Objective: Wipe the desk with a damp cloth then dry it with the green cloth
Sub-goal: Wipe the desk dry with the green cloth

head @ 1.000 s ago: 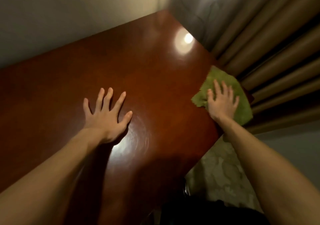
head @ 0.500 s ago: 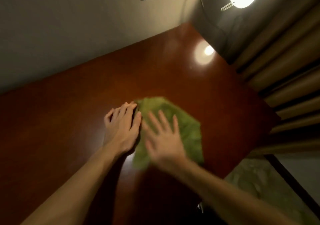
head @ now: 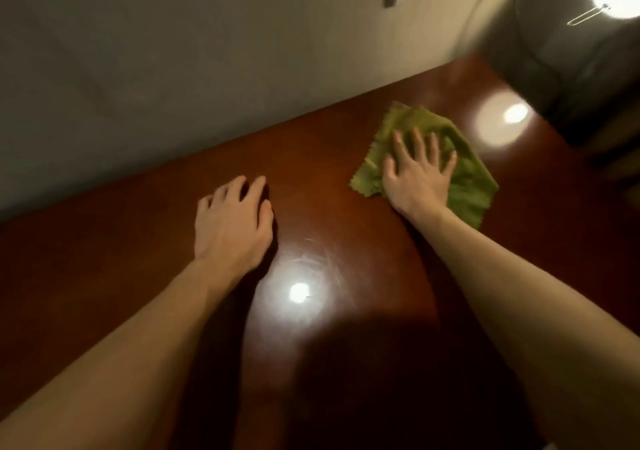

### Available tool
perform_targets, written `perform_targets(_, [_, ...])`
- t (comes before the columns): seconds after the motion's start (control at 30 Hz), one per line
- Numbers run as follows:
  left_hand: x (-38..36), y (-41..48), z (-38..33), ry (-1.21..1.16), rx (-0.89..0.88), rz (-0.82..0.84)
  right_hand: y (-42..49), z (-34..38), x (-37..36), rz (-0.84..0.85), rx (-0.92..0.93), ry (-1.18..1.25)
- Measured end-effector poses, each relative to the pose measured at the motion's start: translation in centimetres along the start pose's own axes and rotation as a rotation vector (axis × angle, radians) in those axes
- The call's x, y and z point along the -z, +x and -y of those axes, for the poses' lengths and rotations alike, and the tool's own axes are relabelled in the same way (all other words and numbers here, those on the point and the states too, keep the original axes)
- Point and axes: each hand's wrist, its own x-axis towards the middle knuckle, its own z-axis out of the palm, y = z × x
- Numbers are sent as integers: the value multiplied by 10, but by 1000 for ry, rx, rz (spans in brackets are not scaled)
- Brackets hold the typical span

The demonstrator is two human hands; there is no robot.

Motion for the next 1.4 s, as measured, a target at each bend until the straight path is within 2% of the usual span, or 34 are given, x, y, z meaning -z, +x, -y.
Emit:
perform_targets(0.07, [2,3,16,-34,157,20,-30,48,-16,-17,289,-65])
perform_targets(0.13, [3,4,33,-45,240,33,-92,98,-35,26,636,-92])
perform_targets(0.2, [3,2,46,-7,201,27,-156,126,-47,156,899,-112])
perform_targets(0.27, [3,3,53,11,151,14,-175,130,-48,221,1007,-133])
perform_targets(0.33, [3,4,55,4,144,14,-141,117,-44,176,960,-127])
perform_targets(0.37, [3,5,56,0,143,13,-114,106,-42,122,869,-108])
perform_targets(0.43, [2,7,58,-19,147,9,-49,75,-29,11,606,-99])
perform_targets(0.53, [1,3,57,-48,152,-19,32,23,-3,4,206,-48])
perform_targets(0.6, [0,2,57,-60,156,-39,52,17,5,-6,77,-27])
perform_targets(0.67, [-2,3,57,-59,149,-47,38,43,-2,-11,159,-47])
perform_targets(0.8, [4,9,59,-85,132,-116,-65,130,-35,22,578,-114])
perform_targets(0.9, [15,16,63,-68,131,-97,-166,165,-48,158,862,-94])
perform_targets(0.97, [16,15,66,-46,98,-60,-185,167,-49,205,974,-104])
perform_targets(1.07, [12,12,68,-62,83,-42,-131,161,-47,156,888,-142])
perform_targets(1.2, [11,11,67,-85,87,-38,-23,117,-32,9,506,-123])
perform_targets(1.3, [13,8,66,-81,67,-15,18,90,-20,-7,260,-58])
perform_targets(1.37, [14,8,66,-127,84,-22,10,103,-25,-30,211,-50])
perform_targets(1.4, [14,9,67,-155,99,-33,-5,117,-29,-30,252,-57])
